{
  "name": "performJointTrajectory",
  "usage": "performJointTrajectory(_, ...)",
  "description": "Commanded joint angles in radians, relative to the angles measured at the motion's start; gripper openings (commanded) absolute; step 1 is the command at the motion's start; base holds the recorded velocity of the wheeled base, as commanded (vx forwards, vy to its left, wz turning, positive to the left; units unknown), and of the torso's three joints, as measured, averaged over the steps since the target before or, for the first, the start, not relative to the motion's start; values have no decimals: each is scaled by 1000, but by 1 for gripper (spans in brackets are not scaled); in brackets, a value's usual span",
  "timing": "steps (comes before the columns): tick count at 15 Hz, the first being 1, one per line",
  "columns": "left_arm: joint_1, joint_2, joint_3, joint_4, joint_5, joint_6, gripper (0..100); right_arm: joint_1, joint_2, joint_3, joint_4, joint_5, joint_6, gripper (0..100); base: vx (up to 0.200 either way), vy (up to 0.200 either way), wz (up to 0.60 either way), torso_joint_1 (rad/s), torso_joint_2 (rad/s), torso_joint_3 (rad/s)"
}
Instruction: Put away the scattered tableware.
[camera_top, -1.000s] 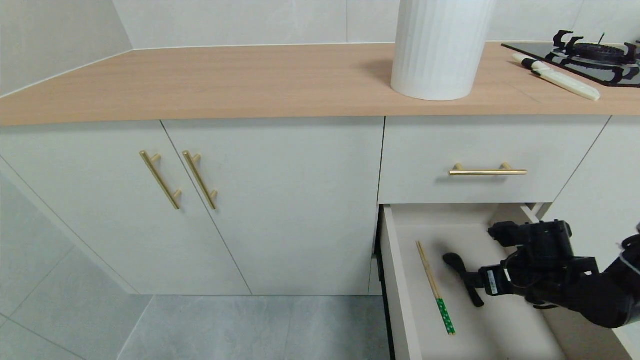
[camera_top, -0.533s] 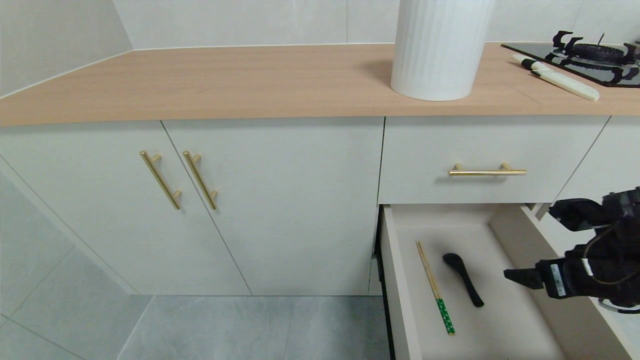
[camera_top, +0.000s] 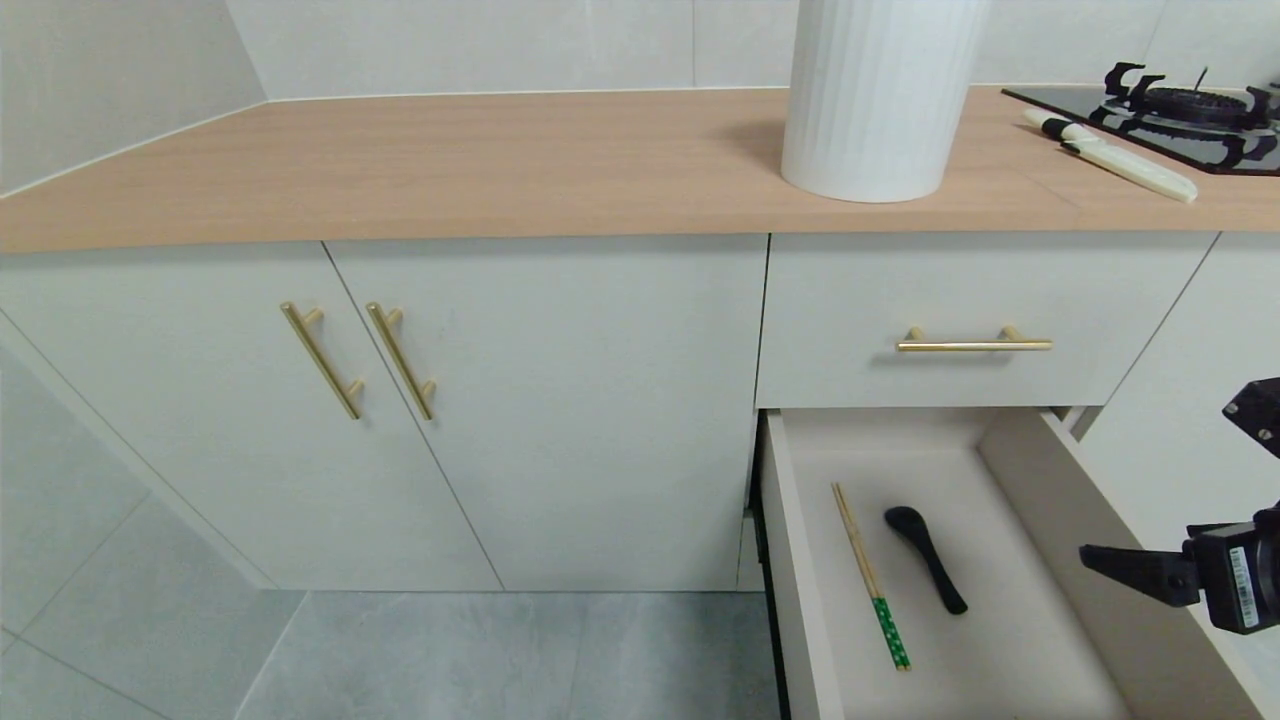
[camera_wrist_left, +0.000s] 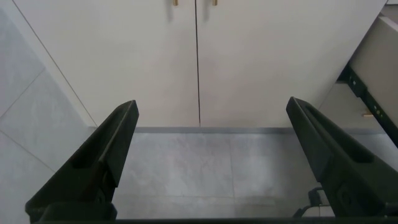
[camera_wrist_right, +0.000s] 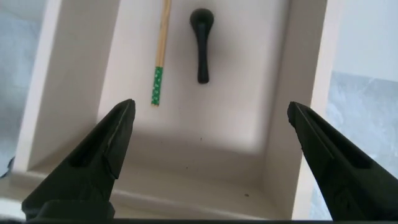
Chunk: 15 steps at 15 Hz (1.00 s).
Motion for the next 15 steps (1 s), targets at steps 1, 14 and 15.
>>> performJointTrajectory(1,0,1,0,0,0,-1,100,16,-18,0,11,0,0,100,-200,0,0,2,2,2)
performJointTrajectory(14,0,1,0,0,0,-2,100,99,145,-14,218,-4,4,100,-77,0,0,1,1,0)
performJointTrajectory(15,0,1,0,0,0,-2,100,113,143,-14,242,-4,4,100,0,0,0,0,0,0)
